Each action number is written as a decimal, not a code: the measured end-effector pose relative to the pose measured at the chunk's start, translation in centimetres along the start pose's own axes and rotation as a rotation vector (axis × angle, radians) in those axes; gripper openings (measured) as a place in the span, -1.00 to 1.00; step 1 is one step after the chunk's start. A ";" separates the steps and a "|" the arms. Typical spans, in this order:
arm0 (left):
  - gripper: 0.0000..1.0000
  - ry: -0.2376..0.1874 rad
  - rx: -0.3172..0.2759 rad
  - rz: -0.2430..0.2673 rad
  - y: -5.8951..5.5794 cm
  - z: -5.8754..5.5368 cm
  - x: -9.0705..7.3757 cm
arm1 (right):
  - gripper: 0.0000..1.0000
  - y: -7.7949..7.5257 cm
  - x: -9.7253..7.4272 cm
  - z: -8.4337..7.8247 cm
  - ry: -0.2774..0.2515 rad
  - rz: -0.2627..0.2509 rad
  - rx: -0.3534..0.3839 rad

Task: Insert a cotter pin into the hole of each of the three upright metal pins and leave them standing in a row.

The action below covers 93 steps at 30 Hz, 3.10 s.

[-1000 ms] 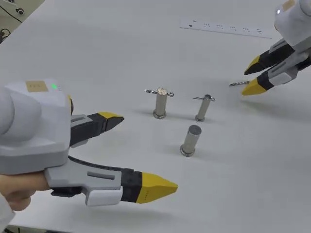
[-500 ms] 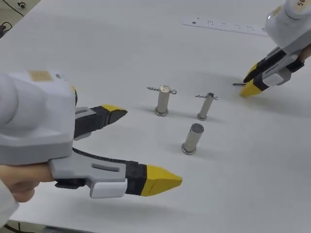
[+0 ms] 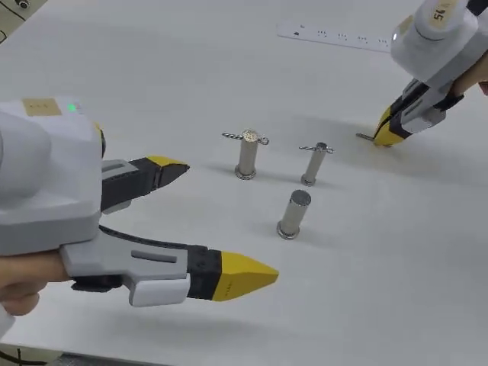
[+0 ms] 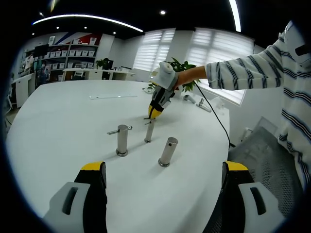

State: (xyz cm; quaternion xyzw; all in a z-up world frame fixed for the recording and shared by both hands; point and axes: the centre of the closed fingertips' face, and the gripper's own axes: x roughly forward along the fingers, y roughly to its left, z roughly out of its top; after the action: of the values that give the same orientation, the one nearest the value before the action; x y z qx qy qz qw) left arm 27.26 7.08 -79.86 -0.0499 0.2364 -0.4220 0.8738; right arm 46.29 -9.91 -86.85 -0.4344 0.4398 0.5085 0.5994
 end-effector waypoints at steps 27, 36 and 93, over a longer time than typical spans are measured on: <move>0.96 0.028 -0.008 0.026 0.2 -0.4 -0.2 | -0.95 0.2 -0.2 -0.1 0.014 -0.012 0.025; 0.95 0.006 -0.052 0.026 0.0 -0.3 0.6 | -0.95 0.5 -0.4 -0.1 -0.017 -0.045 0.000; 0.38 0.032 -0.060 -0.050 -2.0 2.2 0.7 | -0.96 12.2 -10.2 2.9 -0.515 -0.380 0.007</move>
State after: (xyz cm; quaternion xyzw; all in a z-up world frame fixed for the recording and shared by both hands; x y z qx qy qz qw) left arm 27.20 5.07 -77.65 -0.0753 0.2617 -0.4370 0.8572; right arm 33.49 -8.13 -77.18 -0.3637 0.1861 0.4793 0.7767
